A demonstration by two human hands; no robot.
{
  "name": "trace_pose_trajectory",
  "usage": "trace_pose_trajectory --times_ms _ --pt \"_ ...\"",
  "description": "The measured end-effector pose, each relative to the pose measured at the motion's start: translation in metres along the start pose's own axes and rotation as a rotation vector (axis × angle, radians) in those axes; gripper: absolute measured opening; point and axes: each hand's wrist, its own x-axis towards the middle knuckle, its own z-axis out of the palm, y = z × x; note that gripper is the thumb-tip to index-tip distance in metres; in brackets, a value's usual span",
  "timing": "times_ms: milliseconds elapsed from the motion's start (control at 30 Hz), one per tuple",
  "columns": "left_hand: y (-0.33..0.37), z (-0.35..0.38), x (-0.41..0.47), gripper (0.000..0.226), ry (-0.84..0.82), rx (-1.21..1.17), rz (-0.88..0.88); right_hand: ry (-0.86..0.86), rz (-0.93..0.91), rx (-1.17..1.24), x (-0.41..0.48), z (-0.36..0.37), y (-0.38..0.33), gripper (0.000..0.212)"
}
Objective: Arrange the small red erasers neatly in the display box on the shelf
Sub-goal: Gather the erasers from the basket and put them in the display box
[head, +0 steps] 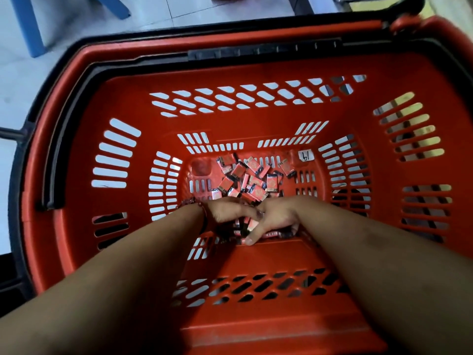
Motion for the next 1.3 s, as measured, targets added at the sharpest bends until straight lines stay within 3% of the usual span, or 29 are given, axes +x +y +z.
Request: trace_pose_trajectory --times_ms 133,200,300,433,567,733,833,967,1067,1300 --pt "-0.008 -0.004 0.004 0.066 0.041 0.047 0.027 -0.04 0.005 0.129 0.006 0.001 0.008 0.055" --pt "-0.009 -0.006 0.008 0.081 0.038 0.043 0.045 -0.051 -0.006 0.157 0.008 0.0 0.01 0.046" --pt "-0.011 -0.006 0.012 0.074 0.016 0.06 0.092 -0.07 -0.008 0.181 0.008 -0.002 0.012 0.048" --pt "-0.016 -0.008 0.017 0.047 0.008 -0.002 0.105 -0.115 -0.011 0.19 0.005 -0.006 0.015 0.051" --pt "-0.023 -0.013 0.021 0.06 0.035 0.017 0.112 -0.114 -0.001 0.169 -0.002 -0.012 0.024 0.06" --pt "-0.025 -0.017 0.021 0.037 0.026 0.111 0.082 -0.032 0.084 0.178 -0.007 -0.016 0.045 0.039" --pt "-0.019 -0.015 0.016 0.03 0.005 0.215 0.081 -0.064 0.094 0.151 -0.005 -0.016 0.044 0.037" --pt "-0.019 -0.015 0.016 0.029 0.042 0.248 0.071 -0.019 0.083 0.169 -0.005 -0.016 0.034 0.055" --pt "-0.021 -0.013 0.018 0.025 0.033 0.261 0.067 0.01 0.053 0.123 -0.004 -0.014 0.03 0.084" --pt "-0.014 -0.012 0.005 0.042 -0.077 0.308 0.042 -0.072 0.038 0.133 -0.002 -0.015 0.033 0.04"
